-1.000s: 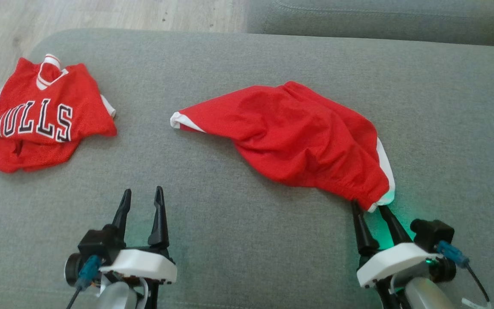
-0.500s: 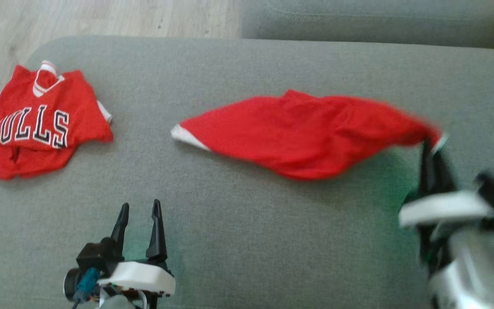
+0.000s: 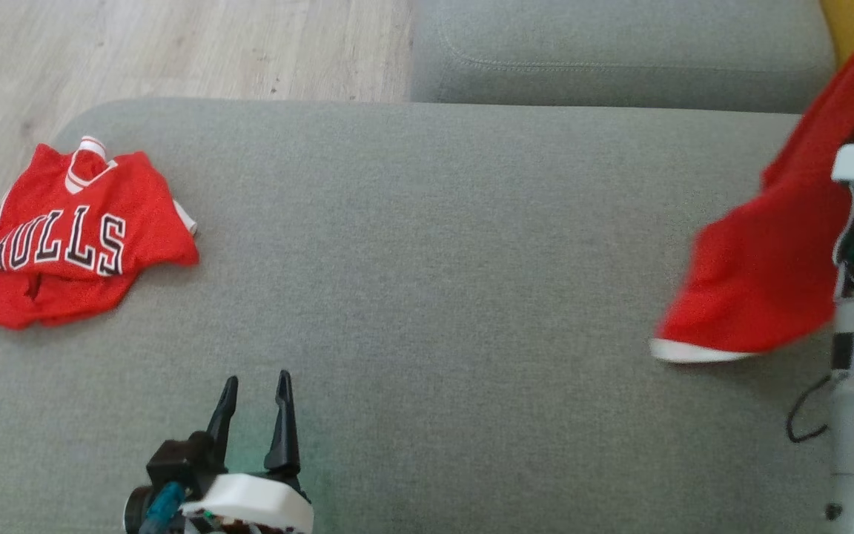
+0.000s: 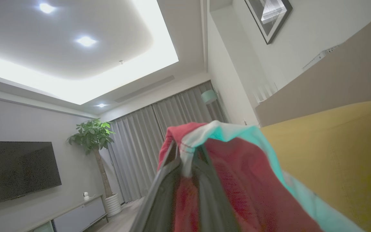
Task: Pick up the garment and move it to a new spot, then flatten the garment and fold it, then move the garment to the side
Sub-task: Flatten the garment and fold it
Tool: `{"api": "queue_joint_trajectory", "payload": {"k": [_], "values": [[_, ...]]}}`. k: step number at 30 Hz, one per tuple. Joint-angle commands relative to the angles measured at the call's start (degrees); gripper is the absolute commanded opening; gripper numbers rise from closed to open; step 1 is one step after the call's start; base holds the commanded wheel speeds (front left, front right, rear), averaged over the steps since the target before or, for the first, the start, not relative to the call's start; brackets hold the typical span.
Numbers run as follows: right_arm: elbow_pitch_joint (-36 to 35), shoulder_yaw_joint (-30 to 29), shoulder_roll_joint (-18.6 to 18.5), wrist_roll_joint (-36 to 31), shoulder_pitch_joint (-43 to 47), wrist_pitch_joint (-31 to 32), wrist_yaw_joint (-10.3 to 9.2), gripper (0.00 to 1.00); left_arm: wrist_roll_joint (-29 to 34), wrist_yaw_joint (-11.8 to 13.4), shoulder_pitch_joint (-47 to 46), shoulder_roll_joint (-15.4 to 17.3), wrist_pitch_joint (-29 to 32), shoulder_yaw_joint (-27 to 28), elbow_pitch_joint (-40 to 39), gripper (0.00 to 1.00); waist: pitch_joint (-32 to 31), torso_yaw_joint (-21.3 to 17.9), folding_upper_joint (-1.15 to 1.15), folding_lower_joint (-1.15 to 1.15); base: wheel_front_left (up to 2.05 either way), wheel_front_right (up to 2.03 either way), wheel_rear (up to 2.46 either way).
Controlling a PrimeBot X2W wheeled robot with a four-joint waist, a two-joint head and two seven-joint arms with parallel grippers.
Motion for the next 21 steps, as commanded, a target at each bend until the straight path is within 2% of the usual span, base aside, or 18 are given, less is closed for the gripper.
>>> {"api": "queue_joint_trajectory", "payload": {"k": [1,7,13,14,15,16,17,21], "values": [[-2.6,1.9,1.8,-0.7,-2.7,-0.2,0.19,0.00,-0.2,0.0,-1.8,0.1,-0.4,1.2,-1.5,1.00,0.4,0.4,0.00,0.00,0.00,0.00,0.00],[-0.6,10.2,4.3,1.3,3.3,-0.2,0.19,0.00,-0.1,-0.6,-2.8,0.1,-0.4,0.5,-1.4,1.00,2.4,2.3,0.00,0.00,0.00,0.00,0.00],[3.0,26.4,4.4,12.5,12.3,-0.2,0.19,0.00,0.2,-1.0,-4.7,0.1,-0.4,-1.3,-1.0,1.00,4.7,5.6,0.00,0.00,0.00,0.00,0.00],[4.3,29.6,4.4,14.9,13.3,-0.2,0.19,0.10,0.1,-1.0,-5.0,0.1,-0.4,-1.5,-0.8,1.00,4.9,6.0,0.00,0.00,0.00,0.00,0.00],[5.9,33.5,4.4,17.1,14.0,-0.2,0.19,0.70,0.0,-1.0,-5.3,0.1,-0.4,-1.8,-0.6,1.00,5.0,6.5,0.00,0.00,0.00,0.00,0.00],[5.9,33.5,4.4,17.1,14.0,-0.2,0.19,0.70,0.0,-1.0,-5.3,0.1,-0.4,-1.8,-0.6,1.00,5.0,6.5,0.00,0.00,0.00,0.00,0.00],[7.0,37.5,4.4,19.1,14.0,-0.2,0.19,1.00,0.0,-1.0,-5.5,0.1,-0.4,-2.0,-0.4,1.00,5.2,6.8,0.00,0.00,0.00,0.00,0.00],[8.6,45.1,4.4,22.2,12.2,-0.2,0.19,1.00,-0.1,-0.6,-6.1,0.1,-0.4,-1.6,-0.3,1.00,5.6,6.5,0.00,0.00,0.00,0.00,0.00]]}}
